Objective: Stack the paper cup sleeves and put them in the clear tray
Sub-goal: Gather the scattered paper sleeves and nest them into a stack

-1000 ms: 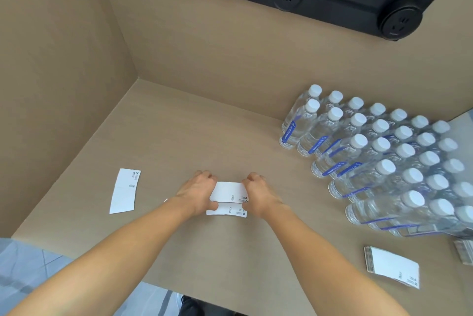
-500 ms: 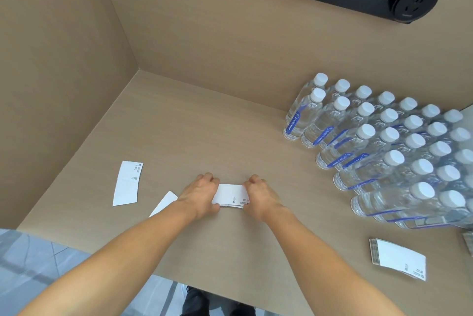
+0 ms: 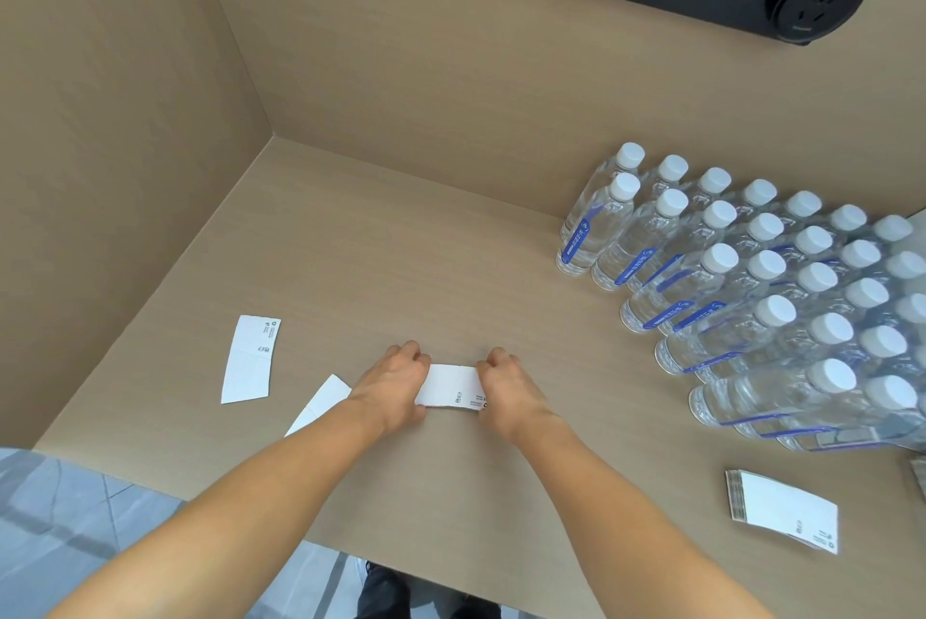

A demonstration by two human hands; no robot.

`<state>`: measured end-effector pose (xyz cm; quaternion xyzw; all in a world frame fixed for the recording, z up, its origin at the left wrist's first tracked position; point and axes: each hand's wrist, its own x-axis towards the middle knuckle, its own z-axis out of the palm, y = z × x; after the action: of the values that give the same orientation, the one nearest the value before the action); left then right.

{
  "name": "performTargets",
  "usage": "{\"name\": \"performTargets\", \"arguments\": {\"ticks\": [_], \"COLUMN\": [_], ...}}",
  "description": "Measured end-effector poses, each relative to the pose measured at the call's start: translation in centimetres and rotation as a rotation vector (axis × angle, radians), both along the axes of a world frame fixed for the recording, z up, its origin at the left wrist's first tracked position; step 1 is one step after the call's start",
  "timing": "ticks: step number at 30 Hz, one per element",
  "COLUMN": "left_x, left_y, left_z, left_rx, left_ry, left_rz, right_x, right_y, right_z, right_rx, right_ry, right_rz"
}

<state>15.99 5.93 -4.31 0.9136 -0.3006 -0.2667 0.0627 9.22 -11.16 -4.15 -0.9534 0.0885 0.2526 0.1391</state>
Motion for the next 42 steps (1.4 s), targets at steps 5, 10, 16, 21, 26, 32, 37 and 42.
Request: {"name": "performTargets", "arguments": {"ticks": [5, 10, 16, 21, 26, 32, 37, 42], "left_x": [-0.2, -0.2, -0.1, 0.1, -0.8, -3.4, -6.0, -7.4], "left_y": [-0.1, 0.0, 1.9, 5.1, 9.4, 14.6, 16.0, 15.2], "left_z": [-0.2, -0.1, 0.8, 2.2, 3.6, 3.9, 3.1, 2.0], "left_rx": [-0.01, -0.002, 0.006, 0.003, 0.035, 0.09, 0.087, 0.085], "left_ry": [0.007, 0.003, 0.021, 0.0, -0.053, -0.018, 0.006, 0.019], "left_rz": [0.019, 0.013, 0.081, 0.192, 0.347, 0.547, 0.675, 0.737], "right_x": [-0.1, -0.3, 0.4, 2.6, 5.0, 7.1, 8.0, 8.3], "right_y": [0.4, 0.5, 0.5, 2.3, 6.4, 11.8, 14.4, 15.0], "right_z": [-0.4, -0.4, 0.8, 2.5, 3.6, 3.7, 3.0, 2.0], "right_rx": [-0.01, 0.0, -0.034, -0.097, -0.025, 0.018, -0.017, -0.037], "right_ry": [-0.023, -0.015, 0.027, -0.016, -0.044, -0.054, -0.037, -0.019], "right_rz": [0.003, -0.006, 0.075, 0.183, 0.354, 0.57, 0.699, 0.781]}}
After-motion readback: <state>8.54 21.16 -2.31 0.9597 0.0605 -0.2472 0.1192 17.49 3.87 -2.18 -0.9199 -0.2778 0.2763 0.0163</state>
